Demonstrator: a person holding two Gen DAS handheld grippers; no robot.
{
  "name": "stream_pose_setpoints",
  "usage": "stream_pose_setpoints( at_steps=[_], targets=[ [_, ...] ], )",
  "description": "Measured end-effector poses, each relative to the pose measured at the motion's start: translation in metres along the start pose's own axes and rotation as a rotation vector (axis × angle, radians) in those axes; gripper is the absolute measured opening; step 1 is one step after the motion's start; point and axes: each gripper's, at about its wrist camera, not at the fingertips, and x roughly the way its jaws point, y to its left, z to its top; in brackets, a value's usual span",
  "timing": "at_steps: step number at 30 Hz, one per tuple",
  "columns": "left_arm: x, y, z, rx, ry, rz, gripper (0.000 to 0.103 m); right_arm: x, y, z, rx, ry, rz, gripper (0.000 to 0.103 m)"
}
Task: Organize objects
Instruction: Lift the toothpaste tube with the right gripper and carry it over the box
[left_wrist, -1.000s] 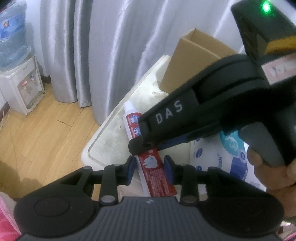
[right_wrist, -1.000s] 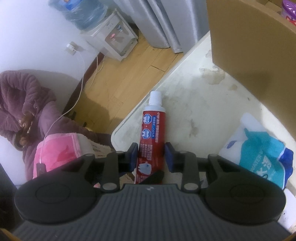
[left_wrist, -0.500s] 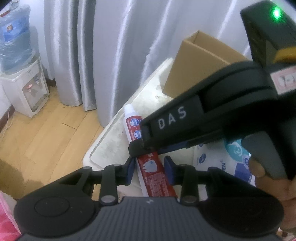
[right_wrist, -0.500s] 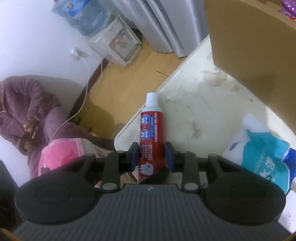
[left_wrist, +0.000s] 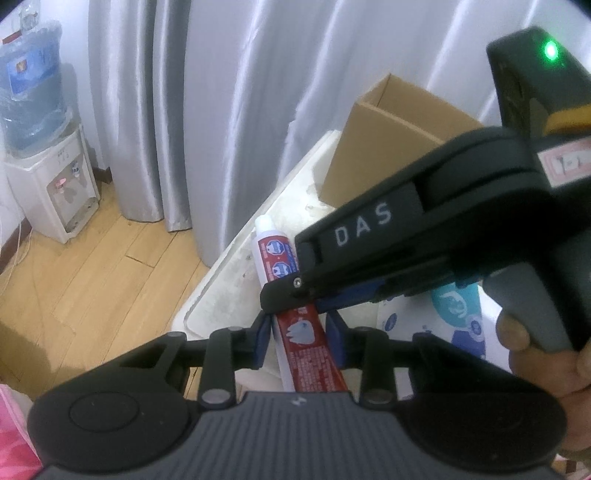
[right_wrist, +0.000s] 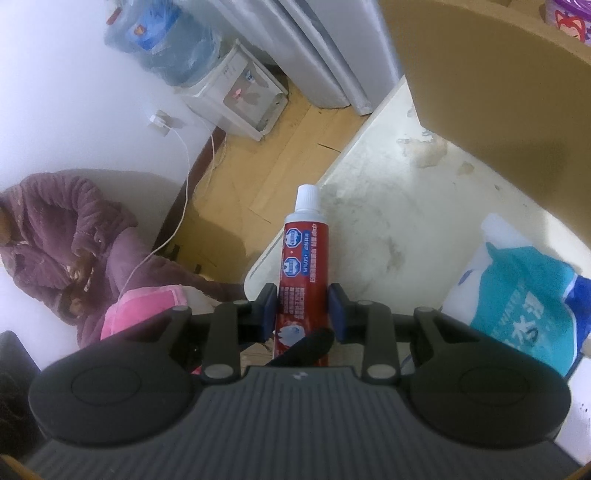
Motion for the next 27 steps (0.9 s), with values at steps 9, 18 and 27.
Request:
stream_pose_setpoints(
  at_steps=[9, 18, 27],
  targets=[
    [-0.020, -0.014, 0.004, 0.019, -0.032, 0.001, 0.033, -0.022, 0.002, -0.006, 0.009, -0.032, 0.027, 0.029],
    [-0.045, -0.040, 0.007, 0.057, -0.071, -0.002, 0.033, -0.057, 0.000, -0.015, 0.013, -0.082, 0.051, 0.029],
    [-0.067, -0.084, 0.014, 0.125, -0.115, -0.012, 0.033, -0.108, -0.014, -0.027, 0.026, -0.156, 0.076, 0.029]
  ],
)
